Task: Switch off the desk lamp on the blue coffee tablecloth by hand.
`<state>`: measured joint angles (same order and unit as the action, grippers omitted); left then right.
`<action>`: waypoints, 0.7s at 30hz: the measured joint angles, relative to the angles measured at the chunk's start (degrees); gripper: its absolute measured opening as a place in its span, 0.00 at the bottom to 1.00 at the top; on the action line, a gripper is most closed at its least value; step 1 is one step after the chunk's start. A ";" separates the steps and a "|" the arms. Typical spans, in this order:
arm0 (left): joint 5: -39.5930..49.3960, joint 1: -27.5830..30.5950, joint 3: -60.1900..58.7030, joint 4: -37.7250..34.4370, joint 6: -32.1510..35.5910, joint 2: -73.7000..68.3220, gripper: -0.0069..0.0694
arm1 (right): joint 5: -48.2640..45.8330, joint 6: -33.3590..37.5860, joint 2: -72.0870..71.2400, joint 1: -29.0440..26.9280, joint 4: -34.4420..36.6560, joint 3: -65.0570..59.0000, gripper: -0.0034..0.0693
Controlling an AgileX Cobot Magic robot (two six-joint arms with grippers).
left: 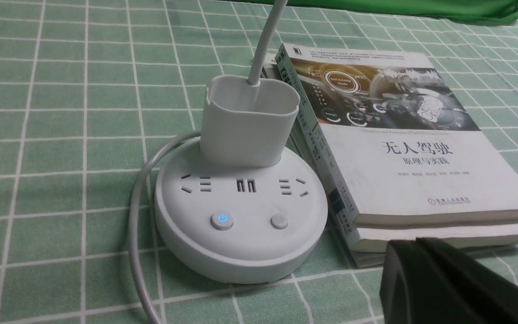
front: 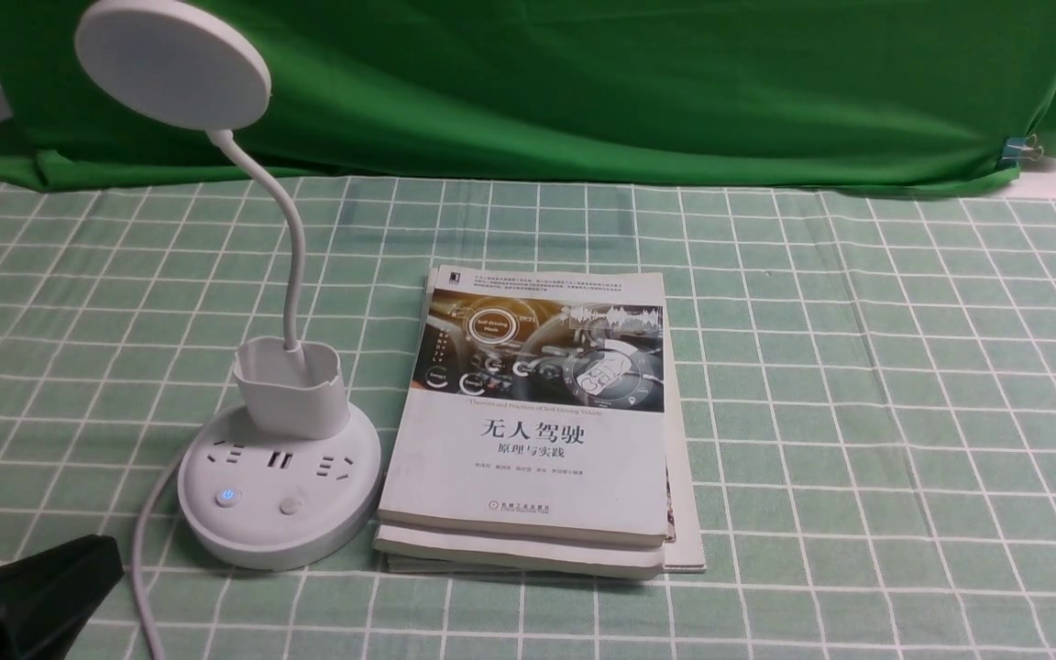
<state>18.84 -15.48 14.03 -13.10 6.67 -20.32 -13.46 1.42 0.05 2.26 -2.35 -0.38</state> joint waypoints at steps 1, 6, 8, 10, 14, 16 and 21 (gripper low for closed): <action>0.00 0.00 0.00 0.58 0.00 0.00 0.09 | 0.00 0.00 0.00 0.00 0.00 0.00 0.38; 0.00 0.00 0.00 3.02 0.00 0.00 0.09 | 0.00 0.00 0.00 0.00 0.00 0.00 0.38; 0.00 0.00 -0.23 3.52 0.07 0.17 0.09 | 0.00 0.00 0.00 0.00 0.00 0.00 0.38; -0.48 0.32 -0.98 4.55 0.13 0.83 0.09 | 0.00 0.00 0.00 0.00 0.00 0.00 0.38; -3.12 4.33 -3.87 4.68 0.22 4.83 0.09 | 0.00 0.00 0.00 0.00 0.00 0.00 0.38; -4.01 7.91 -5.62 4.01 0.26 8.60 0.09 | 0.00 0.00 0.00 0.00 0.00 0.00 0.38; -4.47 15.87 -10.52 3.39 0.53 17.51 0.09 | 0.00 0.00 0.00 0.00 0.00 0.00 0.38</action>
<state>14.38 0.39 3.52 -9.71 7.19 -2.81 -13.46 1.42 0.05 2.26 -2.35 -0.38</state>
